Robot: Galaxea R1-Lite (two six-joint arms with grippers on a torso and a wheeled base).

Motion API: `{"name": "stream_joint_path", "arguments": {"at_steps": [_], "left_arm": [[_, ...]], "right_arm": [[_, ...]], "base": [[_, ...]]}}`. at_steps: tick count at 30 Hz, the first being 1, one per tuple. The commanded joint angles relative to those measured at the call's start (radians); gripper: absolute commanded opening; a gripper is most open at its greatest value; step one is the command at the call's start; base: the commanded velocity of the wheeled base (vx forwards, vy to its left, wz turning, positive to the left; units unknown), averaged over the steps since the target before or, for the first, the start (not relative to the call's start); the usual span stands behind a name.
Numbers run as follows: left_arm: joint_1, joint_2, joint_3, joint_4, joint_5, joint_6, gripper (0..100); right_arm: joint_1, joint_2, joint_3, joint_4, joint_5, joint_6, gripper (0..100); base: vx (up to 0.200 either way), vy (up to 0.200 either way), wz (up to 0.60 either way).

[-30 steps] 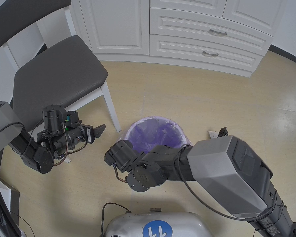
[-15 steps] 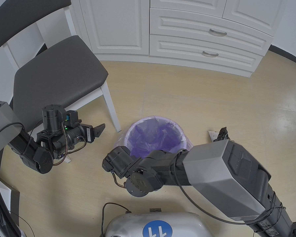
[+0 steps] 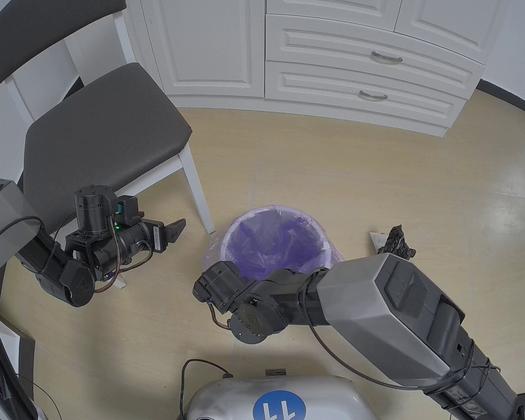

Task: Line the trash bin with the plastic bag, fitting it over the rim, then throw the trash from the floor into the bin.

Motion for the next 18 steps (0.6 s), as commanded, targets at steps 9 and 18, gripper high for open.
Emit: {"name": "stream_joint_path", "arguments": {"at_steps": [9, 18], "left_arm": [[0.001, 0.005, 0.0, 0.0, -0.002, 0.001, 100], [-0.007, 0.042, 0.003, -0.004, -0.005, 0.004, 100]], "right_arm": [[-0.006, 0.062, -0.001, -0.073, -0.001, -0.012, 100], [0.059, -0.124, 0.14, -0.05, -0.013, 0.002, 100]], "base": [[0.0, 0.0, 0.0], [0.0, 0.0, 0.0]]}}
